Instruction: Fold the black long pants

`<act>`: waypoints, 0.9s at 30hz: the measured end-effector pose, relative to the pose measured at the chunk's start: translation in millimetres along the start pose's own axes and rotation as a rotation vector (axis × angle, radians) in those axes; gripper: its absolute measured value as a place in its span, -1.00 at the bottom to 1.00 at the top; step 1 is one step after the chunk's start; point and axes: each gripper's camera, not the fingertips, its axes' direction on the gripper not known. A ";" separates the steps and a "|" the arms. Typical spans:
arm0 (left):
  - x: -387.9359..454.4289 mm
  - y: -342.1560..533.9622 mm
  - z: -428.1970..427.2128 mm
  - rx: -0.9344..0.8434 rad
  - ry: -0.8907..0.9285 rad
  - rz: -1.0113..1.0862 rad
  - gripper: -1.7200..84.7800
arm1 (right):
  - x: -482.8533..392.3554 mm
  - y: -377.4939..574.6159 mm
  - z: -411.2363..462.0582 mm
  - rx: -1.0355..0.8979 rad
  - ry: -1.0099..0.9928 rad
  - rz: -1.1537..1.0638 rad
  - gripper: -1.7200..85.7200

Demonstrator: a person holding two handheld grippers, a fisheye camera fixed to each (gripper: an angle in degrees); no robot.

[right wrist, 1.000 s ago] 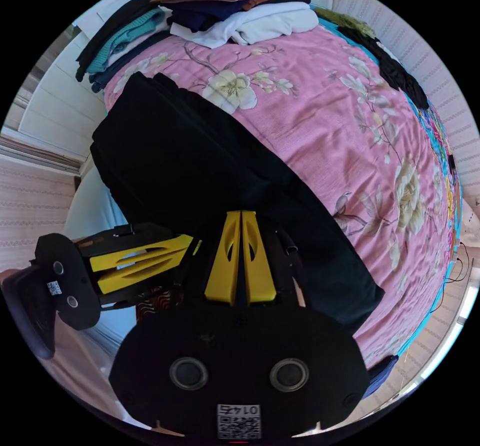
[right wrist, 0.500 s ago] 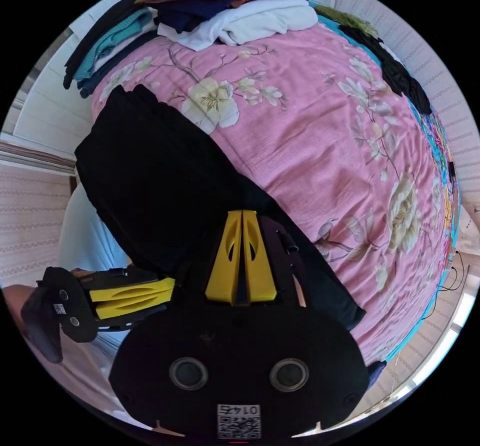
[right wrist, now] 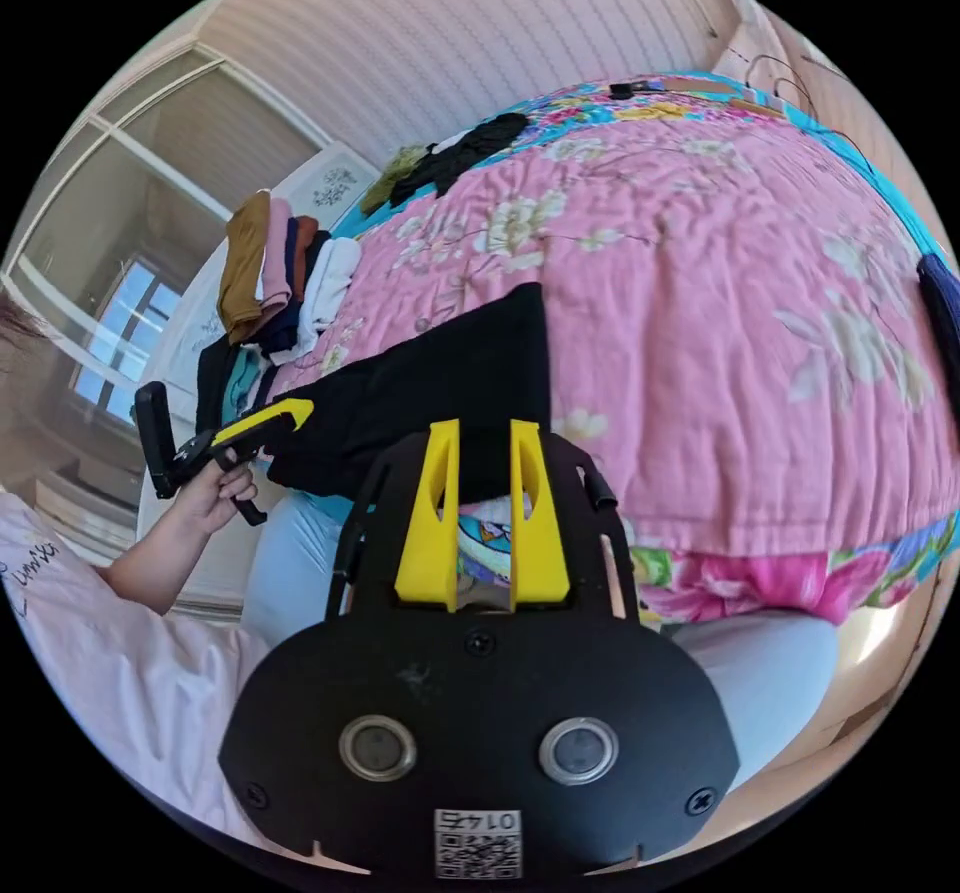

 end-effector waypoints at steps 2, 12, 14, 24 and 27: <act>4.0 -24.5 9.5 -0.022 0.035 0.042 -0.81 | 21.8 17.1 -12.4 0.042 -0.001 0.078 -0.77; 47.3 -156.1 100.1 -0.202 0.134 0.161 -0.71 | 58.2 11.5 -0.4 0.054 -0.114 0.086 -0.75; 50.6 -168.9 120.1 -0.261 0.089 0.163 -0.71 | 67.7 5.3 4.5 -0.016 -0.144 0.117 -0.79; -2.1 -159.0 114.6 -0.344 0.270 -0.004 -0.87 | 63.8 12.5 -15.1 -0.008 -0.308 -0.015 -0.90; -24.1 -140.3 55.2 -0.202 0.296 0.024 -0.90 | 48.4 13.9 -19.3 -0.007 -0.419 -0.081 -0.90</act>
